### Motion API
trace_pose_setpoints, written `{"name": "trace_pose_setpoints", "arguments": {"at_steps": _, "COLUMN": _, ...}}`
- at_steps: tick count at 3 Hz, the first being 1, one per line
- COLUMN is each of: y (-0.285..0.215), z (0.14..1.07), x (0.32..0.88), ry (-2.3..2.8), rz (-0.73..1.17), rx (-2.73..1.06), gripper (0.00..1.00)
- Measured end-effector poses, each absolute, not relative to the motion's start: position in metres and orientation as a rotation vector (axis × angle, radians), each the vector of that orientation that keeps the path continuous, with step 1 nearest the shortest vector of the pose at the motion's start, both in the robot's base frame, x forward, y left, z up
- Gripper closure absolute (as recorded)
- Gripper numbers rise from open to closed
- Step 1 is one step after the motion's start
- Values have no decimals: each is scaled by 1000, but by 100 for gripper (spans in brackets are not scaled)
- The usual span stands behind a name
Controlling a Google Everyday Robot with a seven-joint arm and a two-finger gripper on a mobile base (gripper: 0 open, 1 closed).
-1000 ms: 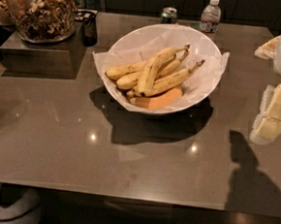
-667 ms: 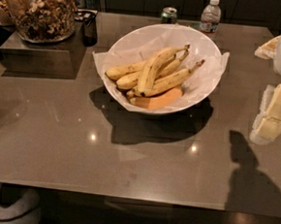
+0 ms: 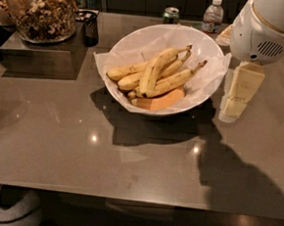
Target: Pick banana from white bowl
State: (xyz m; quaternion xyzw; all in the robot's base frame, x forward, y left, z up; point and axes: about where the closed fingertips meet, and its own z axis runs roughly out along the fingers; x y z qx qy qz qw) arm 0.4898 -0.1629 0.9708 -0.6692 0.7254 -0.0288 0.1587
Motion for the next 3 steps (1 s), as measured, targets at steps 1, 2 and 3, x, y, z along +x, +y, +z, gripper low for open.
{"name": "trace_pose_setpoints", "arguments": {"at_steps": 1, "y": -163, "z": 971, "x": 490, "ry": 2072, "rz": -83, "rx": -1913, "gripper": 0}}
{"name": "trace_pose_setpoints", "arguments": {"at_steps": 2, "y": -154, "z": 973, "x": 509, "ry": 1998, "rz": -73, "rx": -1963, "gripper": 0}}
{"name": "trace_pose_setpoints", "arguments": {"at_steps": 3, "y": -139, "z": 984, "x": 540, "ry": 1874, "rz": -46, "rx": -2012, "gripper": 0}}
